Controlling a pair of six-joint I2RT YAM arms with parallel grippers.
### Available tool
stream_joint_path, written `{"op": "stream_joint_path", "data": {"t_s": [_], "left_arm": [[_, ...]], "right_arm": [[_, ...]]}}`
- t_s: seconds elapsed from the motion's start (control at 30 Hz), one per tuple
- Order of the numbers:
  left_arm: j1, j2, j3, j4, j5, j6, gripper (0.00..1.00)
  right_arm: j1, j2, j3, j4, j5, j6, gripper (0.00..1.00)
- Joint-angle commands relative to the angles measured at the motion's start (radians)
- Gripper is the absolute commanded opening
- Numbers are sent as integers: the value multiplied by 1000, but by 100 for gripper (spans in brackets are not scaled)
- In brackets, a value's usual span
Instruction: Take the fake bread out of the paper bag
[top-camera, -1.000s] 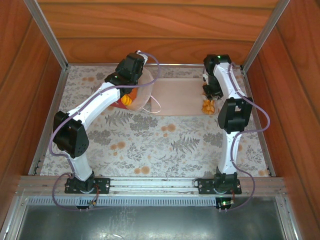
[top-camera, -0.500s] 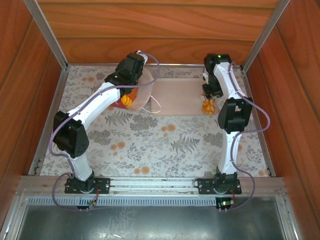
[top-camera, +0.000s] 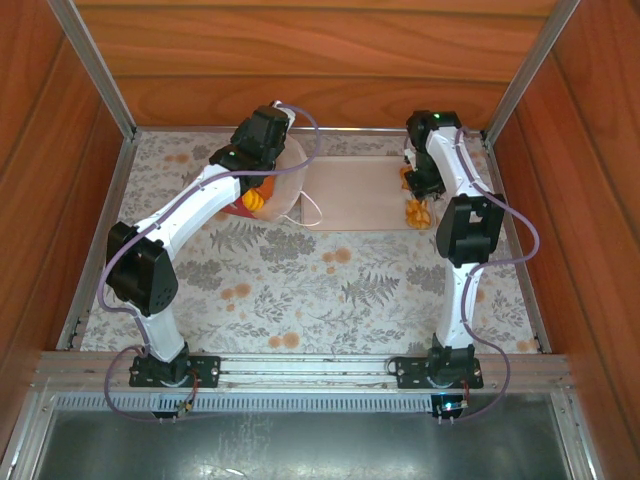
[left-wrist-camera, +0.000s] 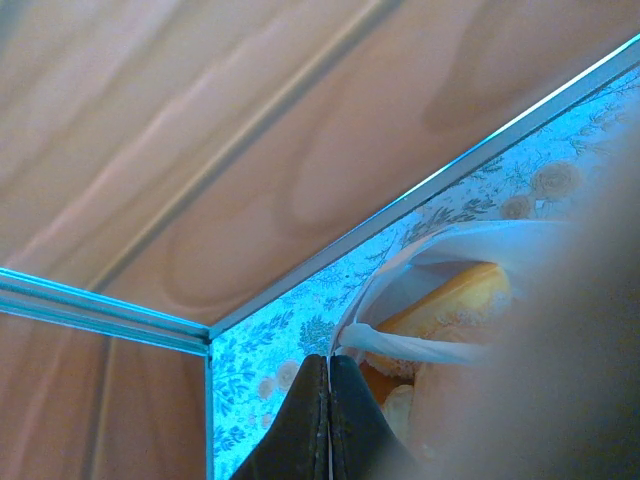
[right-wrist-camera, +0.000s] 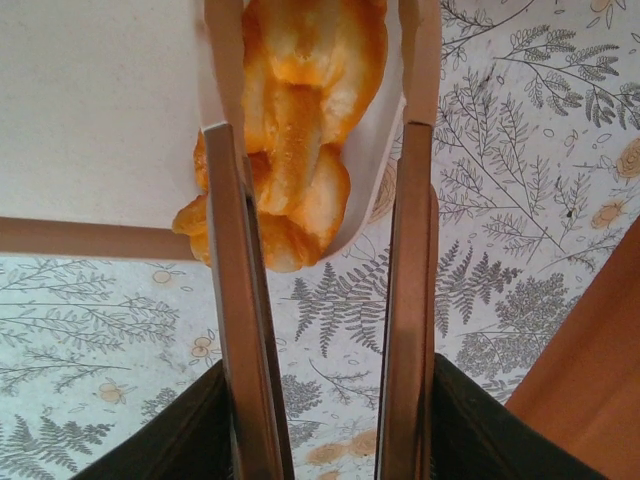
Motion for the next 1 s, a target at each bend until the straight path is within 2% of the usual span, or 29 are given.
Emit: {"op": "stream_joint_path", "data": {"t_s": [0.0, 0.23, 0.77, 0.97], "left_arm": [[8, -44, 48, 44, -29, -2, 0], [9, -49, 46, 44, -29, 0, 0], [8, -61, 35, 43, -22, -4, 0], [10, -60, 40, 43, -22, -4, 0]], "right_arm": [[-8, -20, -14, 13, 29, -22, 51], [-9, -37, -4, 12, 17, -16, 55], [-8, -128, 16, -40, -2, 39, 54], [-8, -159, 29, -55, -8, 72, 50]]}}
